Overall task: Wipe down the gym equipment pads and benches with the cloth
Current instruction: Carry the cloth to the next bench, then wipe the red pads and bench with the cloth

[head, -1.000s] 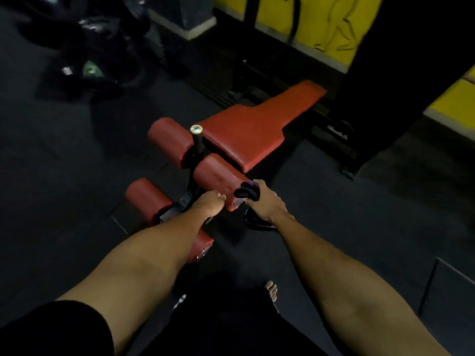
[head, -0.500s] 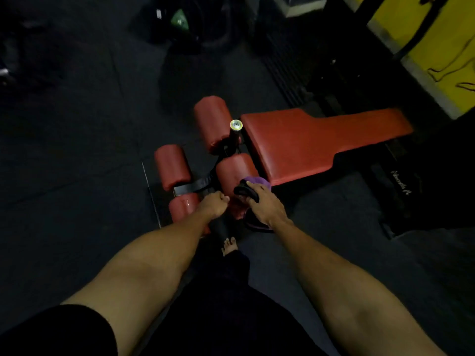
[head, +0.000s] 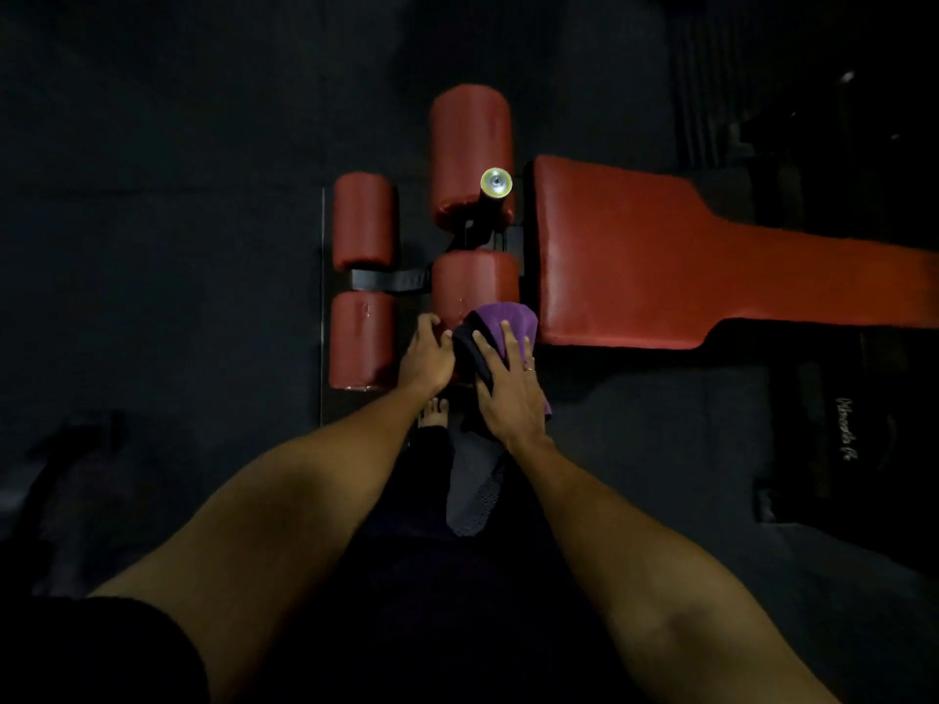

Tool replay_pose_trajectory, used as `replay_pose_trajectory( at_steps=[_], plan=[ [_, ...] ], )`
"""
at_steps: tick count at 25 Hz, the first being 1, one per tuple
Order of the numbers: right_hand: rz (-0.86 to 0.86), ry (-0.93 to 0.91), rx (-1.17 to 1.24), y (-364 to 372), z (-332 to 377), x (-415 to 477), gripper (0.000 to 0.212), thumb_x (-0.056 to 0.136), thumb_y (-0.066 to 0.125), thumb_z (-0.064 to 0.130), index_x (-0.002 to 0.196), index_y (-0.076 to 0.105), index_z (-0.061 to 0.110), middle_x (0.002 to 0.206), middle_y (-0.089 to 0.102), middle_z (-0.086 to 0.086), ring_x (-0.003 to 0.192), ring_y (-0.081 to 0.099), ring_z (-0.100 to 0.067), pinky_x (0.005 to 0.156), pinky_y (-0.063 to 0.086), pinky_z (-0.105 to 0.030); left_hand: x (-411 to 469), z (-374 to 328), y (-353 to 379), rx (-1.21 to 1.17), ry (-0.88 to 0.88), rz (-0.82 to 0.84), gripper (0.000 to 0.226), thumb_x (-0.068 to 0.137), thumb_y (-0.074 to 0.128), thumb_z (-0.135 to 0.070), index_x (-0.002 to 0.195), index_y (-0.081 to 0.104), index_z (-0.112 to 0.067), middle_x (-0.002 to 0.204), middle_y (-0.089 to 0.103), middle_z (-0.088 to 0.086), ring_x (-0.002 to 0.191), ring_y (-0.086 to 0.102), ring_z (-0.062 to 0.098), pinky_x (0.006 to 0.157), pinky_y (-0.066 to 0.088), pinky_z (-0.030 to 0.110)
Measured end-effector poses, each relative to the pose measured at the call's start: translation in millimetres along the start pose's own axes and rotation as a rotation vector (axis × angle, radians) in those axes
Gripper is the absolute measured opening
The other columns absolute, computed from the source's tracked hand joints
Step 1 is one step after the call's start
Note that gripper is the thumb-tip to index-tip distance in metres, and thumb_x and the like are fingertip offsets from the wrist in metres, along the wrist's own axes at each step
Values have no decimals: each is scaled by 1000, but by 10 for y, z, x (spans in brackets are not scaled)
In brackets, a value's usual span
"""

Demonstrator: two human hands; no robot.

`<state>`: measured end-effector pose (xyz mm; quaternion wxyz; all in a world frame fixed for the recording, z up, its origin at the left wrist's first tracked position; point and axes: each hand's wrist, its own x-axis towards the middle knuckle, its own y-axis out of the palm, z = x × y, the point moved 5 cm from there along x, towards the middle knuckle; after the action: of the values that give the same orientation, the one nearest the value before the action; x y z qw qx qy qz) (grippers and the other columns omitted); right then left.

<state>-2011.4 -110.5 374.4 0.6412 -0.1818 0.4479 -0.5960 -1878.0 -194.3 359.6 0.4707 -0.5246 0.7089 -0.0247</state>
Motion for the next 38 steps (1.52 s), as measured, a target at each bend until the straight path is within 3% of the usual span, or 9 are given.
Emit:
replay_pose_trajectory(
  at_steps=[5,10,15,18,21,25,28,35,38],
  plan=[
    [34,-152,-21,-29,-110,171,73,97,55,30,162,22,35,172,-3,-5,156,-6,-41,123,21,-61,-34,23,211,-247,-102,-156,29,106,40,-30,135,40,-25,123,59,13,100,59,28,83,45,35],
    [34,-263,-79,-174,-83,821,59,102,37,51,159,32,37,172,0,-4,155,-8,-43,125,7,-58,15,129,333,-362,-118,-232,32,105,45,-25,137,42,-24,129,56,15,113,58,31,96,47,39],
    [72,-161,31,-373,-19,1385,55,105,46,46,158,31,40,172,-3,3,156,-11,-36,126,9,-55,19,197,412,-458,-109,-235,41,102,43,-41,143,39,-33,141,51,10,122,54,26,107,45,44],
    [2,-238,76,-304,-94,862,56,105,49,39,159,32,36,172,-5,6,157,-11,-29,125,16,-59,44,173,416,-533,-147,-199,47,104,36,-50,150,34,-36,147,51,5,128,53,24,111,42,42],
    [39,-275,58,-82,-205,151,59,106,48,43,160,28,35,172,-9,7,157,-17,-25,126,6,-54,132,167,392,-536,-201,-145,53,106,28,-56,153,33,-33,149,50,6,131,50,27,113,37,43],
    [17,-401,-58,-39,-148,257,54,106,46,39,158,35,34,172,5,-1,157,-9,-35,125,7,-61,237,263,432,-598,-283,-164,73,93,28,-75,150,45,-31,146,54,8,132,52,30,116,35,49],
    [34,-531,-205,-148,18,770,53,100,38,44,152,45,39,171,13,-1,156,-6,-41,124,6,-64,196,186,434,-515,-292,-226,58,105,25,-58,151,44,-30,149,52,9,134,50,32,116,36,47],
    [-12,-242,10,-278,134,1190,53,103,49,32,155,40,34,172,4,2,156,-10,-40,124,7,-64,254,292,424,-659,-300,-135,74,96,28,-72,145,52,-23,136,62,6,120,61,25,110,44,44],
    [-1,-78,276,-235,-172,743,57,107,43,41,160,20,44,170,-14,14,158,-5,-27,120,28,-61,248,271,412,-756,-355,-65,63,103,28,-65,132,62,-20,119,68,6,108,65,25,103,50,39]
  ],
)
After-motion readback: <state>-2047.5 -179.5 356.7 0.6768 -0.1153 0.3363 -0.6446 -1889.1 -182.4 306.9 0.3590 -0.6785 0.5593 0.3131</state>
